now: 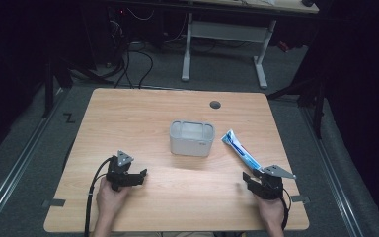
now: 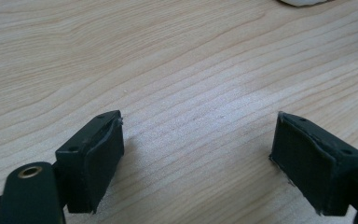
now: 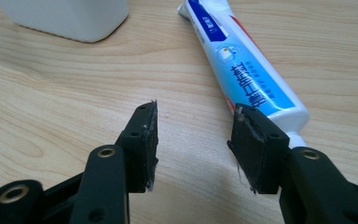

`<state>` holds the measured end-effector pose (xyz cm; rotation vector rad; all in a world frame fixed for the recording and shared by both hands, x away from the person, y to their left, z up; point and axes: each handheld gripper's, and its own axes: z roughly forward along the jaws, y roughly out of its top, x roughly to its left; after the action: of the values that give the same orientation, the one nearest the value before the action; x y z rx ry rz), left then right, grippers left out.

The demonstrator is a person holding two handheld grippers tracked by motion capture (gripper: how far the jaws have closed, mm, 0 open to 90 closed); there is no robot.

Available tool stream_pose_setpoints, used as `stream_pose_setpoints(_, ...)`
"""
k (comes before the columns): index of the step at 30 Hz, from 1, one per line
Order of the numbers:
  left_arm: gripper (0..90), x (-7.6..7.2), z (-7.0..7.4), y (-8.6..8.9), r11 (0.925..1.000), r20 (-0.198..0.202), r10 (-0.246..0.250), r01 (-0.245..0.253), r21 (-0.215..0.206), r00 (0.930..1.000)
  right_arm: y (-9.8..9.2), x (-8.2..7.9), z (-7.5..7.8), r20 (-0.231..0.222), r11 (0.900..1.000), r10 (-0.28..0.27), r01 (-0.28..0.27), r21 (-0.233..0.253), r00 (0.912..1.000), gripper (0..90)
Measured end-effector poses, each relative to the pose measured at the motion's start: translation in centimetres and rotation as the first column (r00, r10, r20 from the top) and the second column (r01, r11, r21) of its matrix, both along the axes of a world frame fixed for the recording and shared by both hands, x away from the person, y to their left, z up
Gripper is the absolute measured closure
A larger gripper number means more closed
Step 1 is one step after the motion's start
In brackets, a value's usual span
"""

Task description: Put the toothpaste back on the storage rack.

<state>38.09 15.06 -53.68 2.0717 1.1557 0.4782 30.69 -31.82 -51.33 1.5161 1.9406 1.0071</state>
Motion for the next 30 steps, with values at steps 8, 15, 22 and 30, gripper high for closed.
stream_pose_setpoints(8,17.2,0.0,0.0,0.0,1.0000,0.000,0.000,0.000,0.000,1.0000,-0.3,-0.2,0.4,0.010,1.000,-0.004,0.004,0.000,0.9999,51.8)
stream_pose_setpoints(15,17.2,0.0,0.0,0.0,1.0000,0.000,0.000,0.000,0.000,1.0000,-0.8,-0.1,1.2,0.037,1.000,-0.007,0.007,-0.001,0.9993,51.8)
stream_pose_setpoints(22,17.2,0.0,0.0,0.0,1.0000,0.001,0.002,-0.002,-0.001,1.0000,-0.8,0.8,2.2,0.033,1.000,-0.003,0.004,-0.024,0.9994,51.8)
stream_pose_setpoints(30,17.2,0.0,0.0,0.0,1.0000,0.001,0.002,-0.002,-0.001,1.0000,-0.8,1.9,3.2,0.043,0.999,0.004,-0.002,-0.046,0.9991,51.9)
